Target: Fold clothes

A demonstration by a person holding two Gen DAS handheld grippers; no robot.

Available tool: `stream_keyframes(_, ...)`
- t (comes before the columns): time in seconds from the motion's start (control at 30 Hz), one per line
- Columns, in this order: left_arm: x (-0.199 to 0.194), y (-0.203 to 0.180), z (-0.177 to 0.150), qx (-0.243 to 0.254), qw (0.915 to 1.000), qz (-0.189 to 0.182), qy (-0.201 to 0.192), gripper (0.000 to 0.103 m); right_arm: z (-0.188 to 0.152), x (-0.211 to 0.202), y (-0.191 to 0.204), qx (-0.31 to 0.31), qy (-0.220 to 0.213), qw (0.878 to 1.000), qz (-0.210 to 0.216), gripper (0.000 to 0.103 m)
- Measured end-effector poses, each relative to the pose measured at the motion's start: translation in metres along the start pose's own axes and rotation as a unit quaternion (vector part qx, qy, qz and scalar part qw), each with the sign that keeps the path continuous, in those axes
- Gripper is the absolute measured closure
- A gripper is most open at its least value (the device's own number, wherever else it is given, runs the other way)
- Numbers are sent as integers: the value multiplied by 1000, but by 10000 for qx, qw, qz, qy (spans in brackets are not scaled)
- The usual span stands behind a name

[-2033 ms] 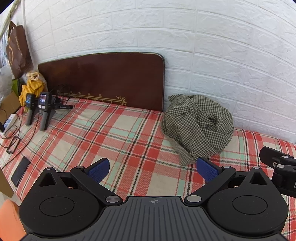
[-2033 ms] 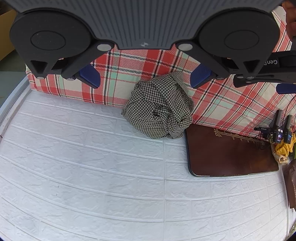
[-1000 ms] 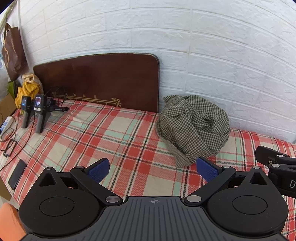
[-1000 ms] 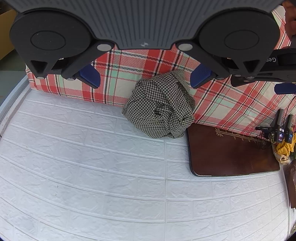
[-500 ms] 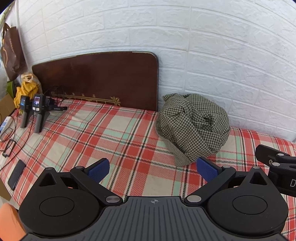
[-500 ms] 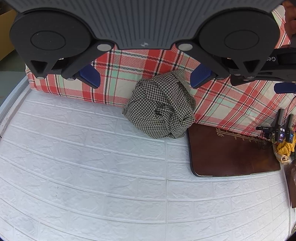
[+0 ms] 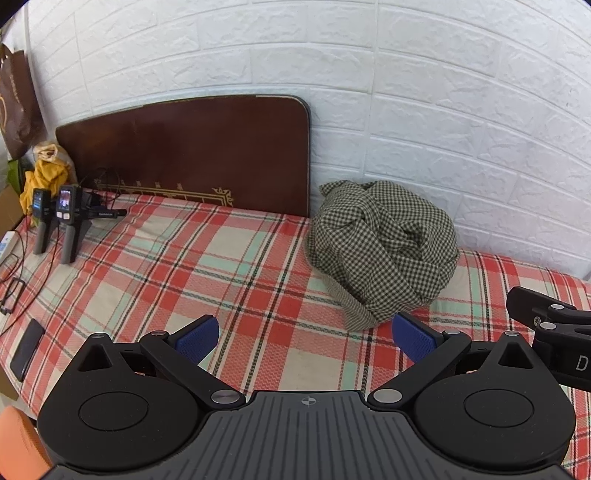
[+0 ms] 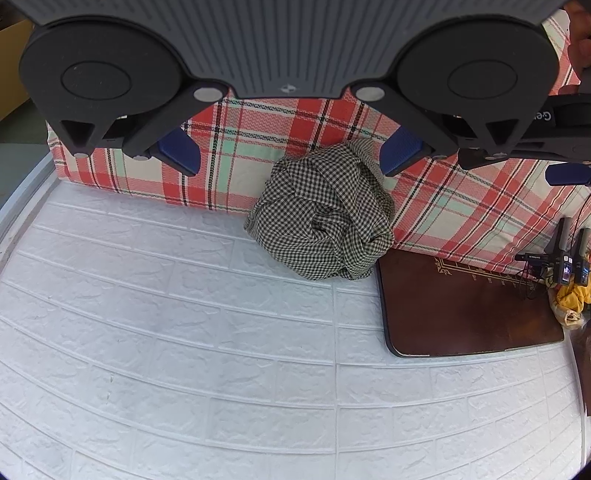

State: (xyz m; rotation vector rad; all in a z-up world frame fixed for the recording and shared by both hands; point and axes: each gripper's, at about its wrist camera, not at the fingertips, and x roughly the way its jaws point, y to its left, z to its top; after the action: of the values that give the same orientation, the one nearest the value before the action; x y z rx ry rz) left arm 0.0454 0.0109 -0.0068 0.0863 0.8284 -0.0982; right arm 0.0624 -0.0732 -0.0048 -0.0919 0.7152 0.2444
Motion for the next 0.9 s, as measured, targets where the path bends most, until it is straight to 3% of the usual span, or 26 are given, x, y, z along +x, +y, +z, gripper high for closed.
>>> stream_keyframes(0.53, 29, -4, 12, 47, 9998, -9, 191, 0, 11, 32, 1, -4, 197, 9998, 28, 0)
stream_keyframes(0.9, 102, -26, 37, 41, 9983, -216, 542, 0, 24, 101, -2, 100, 227, 9996, 127, 0)
